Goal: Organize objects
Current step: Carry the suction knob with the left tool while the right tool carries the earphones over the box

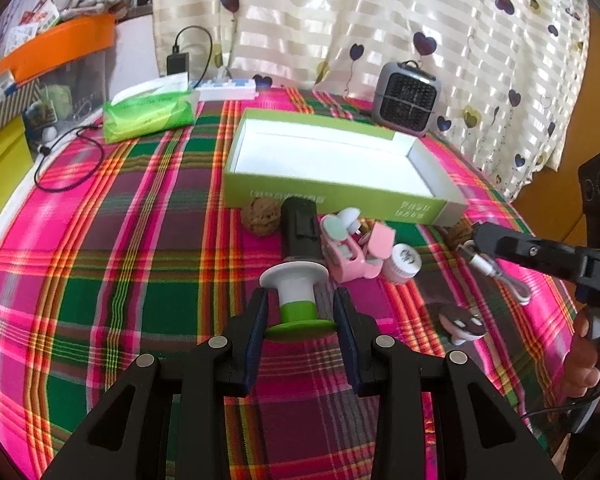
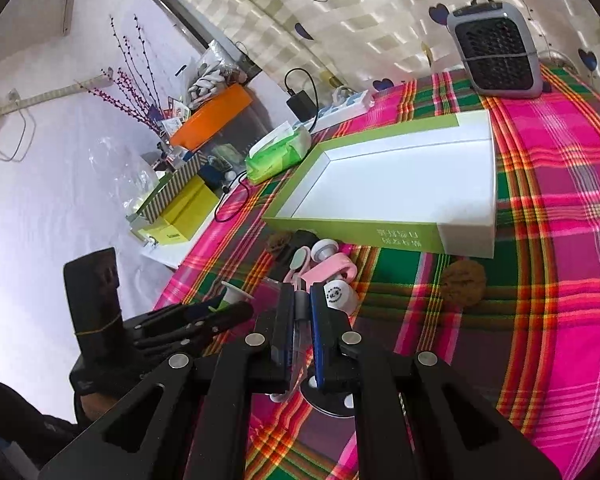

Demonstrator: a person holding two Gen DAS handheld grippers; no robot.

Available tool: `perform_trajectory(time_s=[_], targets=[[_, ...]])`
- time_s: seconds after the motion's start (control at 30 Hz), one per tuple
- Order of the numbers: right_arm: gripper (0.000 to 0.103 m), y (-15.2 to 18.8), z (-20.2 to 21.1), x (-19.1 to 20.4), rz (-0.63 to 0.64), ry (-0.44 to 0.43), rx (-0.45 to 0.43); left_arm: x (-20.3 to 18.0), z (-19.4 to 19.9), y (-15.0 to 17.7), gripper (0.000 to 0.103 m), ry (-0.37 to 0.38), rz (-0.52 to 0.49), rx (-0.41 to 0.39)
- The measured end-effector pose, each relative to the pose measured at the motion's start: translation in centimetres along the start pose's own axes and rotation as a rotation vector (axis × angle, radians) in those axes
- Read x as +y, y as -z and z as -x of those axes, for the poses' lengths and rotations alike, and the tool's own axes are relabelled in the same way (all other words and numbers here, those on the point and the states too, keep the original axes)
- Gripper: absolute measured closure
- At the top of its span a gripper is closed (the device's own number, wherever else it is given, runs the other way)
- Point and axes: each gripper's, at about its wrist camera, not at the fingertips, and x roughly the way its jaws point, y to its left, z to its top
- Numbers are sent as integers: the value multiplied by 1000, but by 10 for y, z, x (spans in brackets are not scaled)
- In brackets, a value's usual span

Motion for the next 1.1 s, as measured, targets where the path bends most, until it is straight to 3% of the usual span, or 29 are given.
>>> perform_trajectory(time_s=[0.43,1.1], targets=[[95,-2,6,32,208,218,-59,-26,8,-13,72,35,-79,-39],[95,-8,3,37,255,246,-70,-43,3,-28,72,36,-129,-57]])
